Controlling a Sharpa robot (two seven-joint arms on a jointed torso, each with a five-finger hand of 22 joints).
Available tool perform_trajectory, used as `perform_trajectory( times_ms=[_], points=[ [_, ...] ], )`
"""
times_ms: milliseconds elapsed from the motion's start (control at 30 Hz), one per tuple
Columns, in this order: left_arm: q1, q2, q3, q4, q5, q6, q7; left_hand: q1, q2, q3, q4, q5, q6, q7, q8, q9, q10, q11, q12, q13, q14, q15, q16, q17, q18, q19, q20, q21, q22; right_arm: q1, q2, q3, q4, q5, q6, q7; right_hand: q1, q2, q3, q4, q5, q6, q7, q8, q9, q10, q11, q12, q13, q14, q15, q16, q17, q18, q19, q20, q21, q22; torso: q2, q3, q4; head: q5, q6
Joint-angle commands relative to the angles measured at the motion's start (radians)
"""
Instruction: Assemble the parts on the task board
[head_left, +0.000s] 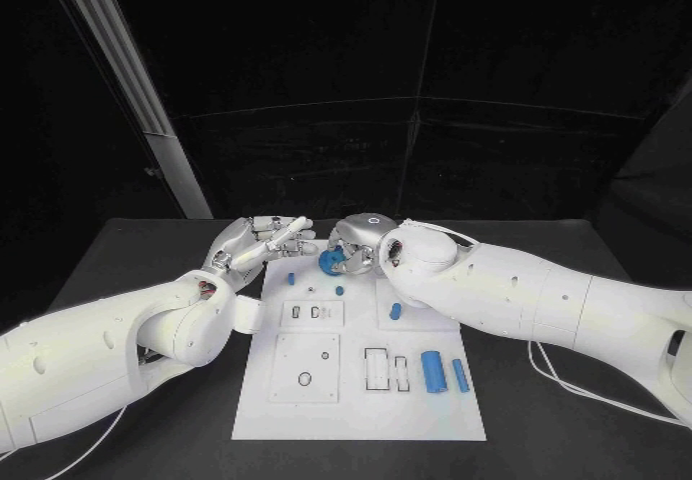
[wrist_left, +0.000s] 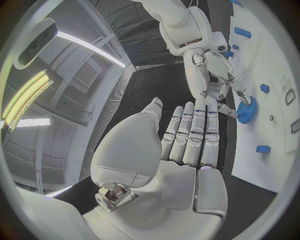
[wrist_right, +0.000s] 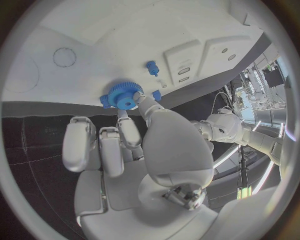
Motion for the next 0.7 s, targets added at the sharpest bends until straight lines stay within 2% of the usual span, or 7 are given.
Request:
perform_trajectory(
  times_ms=[33,233,300,433,567,633,700],
  points=[
    [0.001,0.001,0.000,0.000,-0.007,0.012,0.005,0.006,0.007,0.001,-0.006,-0.002,0.001,0.005,-0.006,-0.001,-0.001,0.001,-0.007,-0.001,-0.002,0.001,-0.005,0.002,0.007,0.006,0.000,0.005,-0.001,0.002,0.004,0.000,-0.002,-0.010,-0.006,-0.002,-0.010,-0.009,-0.001,0.002,-0.009,-0.011,0.003,-0.008,0.000,-0.007,0.002,-0.010,-0.005,0.078,0.010,-0.004,0.137,-0.008,0.000,0.008,0.003,0.002,0.000,-0.0005,0.0004,0.002,-0.002],
    [0.001,0.001,0.000,0.000,-0.007,0.012,0.004,0.006,0.007,0.001,-0.006,-0.002,0.001,0.005,-0.006,-0.001,-0.001,0.001,-0.007,-0.001,-0.002,0.001,-0.005,0.002,0.007,0.006,0.000,0.005,-0.001,0.002,0.008,0.000,-0.007,-0.010,0.001,-0.004,-0.033,-0.024,-0.024,0.017,-0.028,-0.051,0.006,-0.036,-0.002,-0.025,0.006,-0.032,-0.028,0.077,0.014,-0.006,0.132,-0.007,-0.002,0.012,0.001,-0.003,-0.001,-0.0005,0.0001,0.003,-0.002],
    [0.001,0.000,0.000,0.000,-0.007,0.012,0.004,0.006,0.007,0.001,-0.006,-0.002,0.001,0.005,-0.006,-0.001,-0.001,0.001,-0.007,-0.001,-0.002,0.001,-0.005,0.002,0.007,0.006,0.000,0.005,-0.001,0.002,0.007,0.000,-0.007,-0.010,0.000,-0.005,-0.042,-0.028,-0.038,0.026,-0.051,-0.079,0.008,-0.056,-0.002,-0.035,0.008,-0.045,-0.041,0.076,0.016,-0.008,0.130,-0.006,-0.004,0.014,0.000,-0.005,0.000,-0.0001,0.0004,0.003,-0.003],
    [0.001,0.000,0.000,0.000,-0.007,0.011,0.003,0.006,0.007,0.001,-0.006,-0.002,0.001,0.005,-0.006,-0.001,-0.001,0.001,-0.007,-0.001,-0.002,0.001,-0.005,0.002,0.007,0.006,0.000,0.005,-0.001,0.002,0.002,0.000,-0.005,-0.002,0.006,-0.006,-0.066,-0.027,-0.063,0.052,-0.063,-0.094,0.012,-0.070,0.001,-0.041,0.012,-0.052,-0.049,0.075,0.019,-0.010,0.128,-0.006,-0.005,0.017,-0.001,-0.006,0.000,0.0001,0.0009,0.003,-0.003],
    [0.001,-0.001,0.000,0.000,-0.007,0.011,0.003,0.006,0.009,0.000,-0.007,-0.002,0.001,0.005,-0.007,-0.001,-0.001,0.002,-0.008,-0.001,-0.002,0.001,-0.006,0.002,0.007,0.007,0.000,0.004,-0.002,0.002,-0.005,0.000,-0.004,0.014,0.029,-0.008,-0.127,-0.011,-0.103,0.116,-0.055,-0.072,0.015,-0.070,0.005,-0.038,0.016,-0.049,-0.046,0.075,0.023,-0.010,0.128,-0.006,-0.005,0.021,-0.001,-0.005,0.000,0.0004,0.0000,0.005,-0.004],
    [0.001,-0.002,0.000,0.000,-0.007,0.011,0.002,0.006,0.009,0.000,-0.007,-0.002,0.001,0.005,-0.007,-0.001,-0.001,0.002,-0.008,-0.001,-0.002,0.001,-0.006,0.002,0.007,0.007,0.000,0.004,-0.002,0.002,-0.008,0.000,-0.004,0.021,0.038,-0.010,-0.162,-0.006,-0.130,0.153,-0.016,-0.066,0.016,-0.072,0.006,-0.038,0.018,-0.047,-0.044,0.076,0.024,-0.010,0.129,-0.006,-0.005,0.022,-0.001,-0.006,0.000,0.0002,-0.0007,0.006,-0.004],
    [0.001,-0.002,0.000,0.000,-0.007,0.011,0.002,0.006,0.009,0.000,-0.007,-0.002,0.001,0.005,-0.007,-0.001,-0.001,0.002,-0.008,-0.001,-0.002,0.001,-0.006,0.002,0.007,0.007,0.000,0.004,-0.002,0.002,-0.010,0.000,-0.004,0.026,0.043,-0.012,-0.167,-0.004,-0.143,0.164,0.000,-0.064,0.017,-0.074,0.005,-0.038,0.018,-0.046,-0.043,0.076,0.025,-0.010,0.129,-0.006,-0.005,0.023,0.000,-0.005,0.000,0.0000,-0.0013,0.006,-0.004]
  ],
)
